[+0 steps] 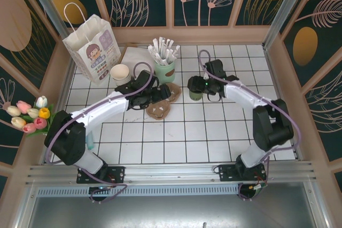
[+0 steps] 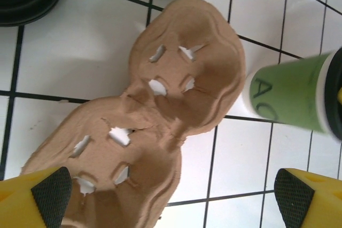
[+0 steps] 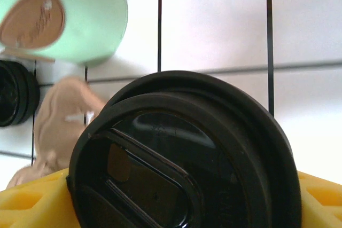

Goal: Pack the takeout coffee

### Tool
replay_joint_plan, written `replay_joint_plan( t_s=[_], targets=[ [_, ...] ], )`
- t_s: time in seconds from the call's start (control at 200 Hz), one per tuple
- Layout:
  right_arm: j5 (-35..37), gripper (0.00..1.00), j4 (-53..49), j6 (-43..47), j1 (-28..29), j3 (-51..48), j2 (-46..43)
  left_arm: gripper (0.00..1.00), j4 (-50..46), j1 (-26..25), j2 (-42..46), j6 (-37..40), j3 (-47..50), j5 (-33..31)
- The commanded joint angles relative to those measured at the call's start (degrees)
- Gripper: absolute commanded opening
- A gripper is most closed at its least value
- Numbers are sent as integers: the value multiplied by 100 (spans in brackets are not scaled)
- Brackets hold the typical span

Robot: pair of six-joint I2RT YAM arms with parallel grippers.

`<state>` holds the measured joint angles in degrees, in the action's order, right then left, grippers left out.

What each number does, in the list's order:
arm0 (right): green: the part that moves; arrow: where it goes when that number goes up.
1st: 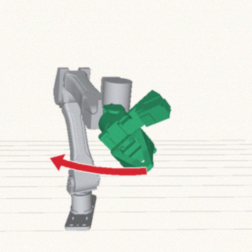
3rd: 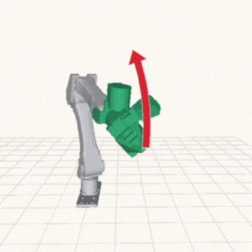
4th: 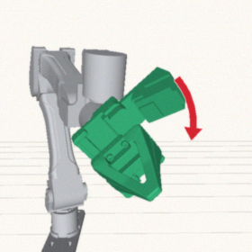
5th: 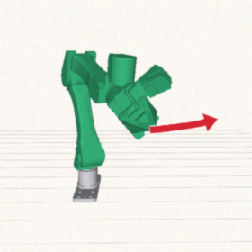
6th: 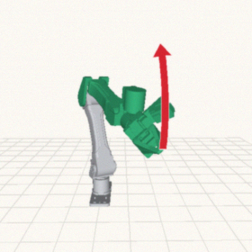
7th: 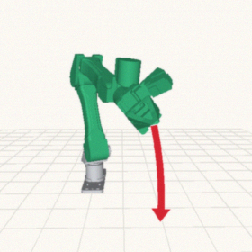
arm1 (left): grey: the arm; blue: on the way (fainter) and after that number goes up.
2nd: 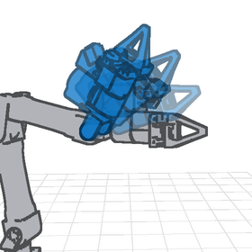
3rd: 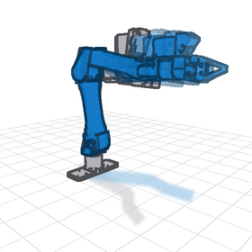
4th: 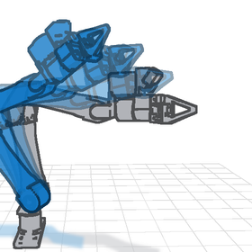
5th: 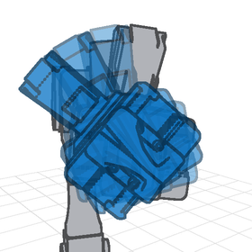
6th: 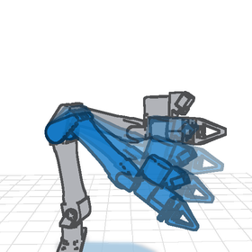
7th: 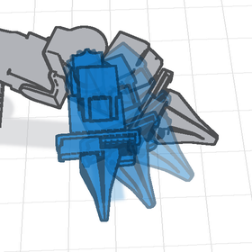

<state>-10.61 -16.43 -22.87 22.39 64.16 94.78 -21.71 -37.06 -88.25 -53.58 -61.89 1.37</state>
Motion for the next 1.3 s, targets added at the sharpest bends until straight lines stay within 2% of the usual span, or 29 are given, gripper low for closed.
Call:
replay_joint_plan(
  t_s=[0.0, 0.25, 0.686, 0.841, 1.106, 1.291],
  targets=[
    [99, 67, -239, 236, -140, 412, 701, 99, -35, 28, 279, -194, 185, -184],
    [-134, 66, -396, 397, -190, 1392, 1757, 99, -62, 54, 654, -382, 523, -378],
    [-355, 66, -896, 368, -286, 3047, 3120, 99, -35, 74, 589, -456, 582, -376],
    [-459, 70, -1014, 318, -281, 3375, 3248, 99, -22, 71, 606, -511, 791, -374],
    [-384, 84, -1353, 463, -277, 3857, 3073, 99, 87, 68, 660, -573, 941, -335],
    [-326, 88, -1416, 507, -278, 4019, 2895, 99, 106, 67, 561, -537, 878, -299]
  ],
)
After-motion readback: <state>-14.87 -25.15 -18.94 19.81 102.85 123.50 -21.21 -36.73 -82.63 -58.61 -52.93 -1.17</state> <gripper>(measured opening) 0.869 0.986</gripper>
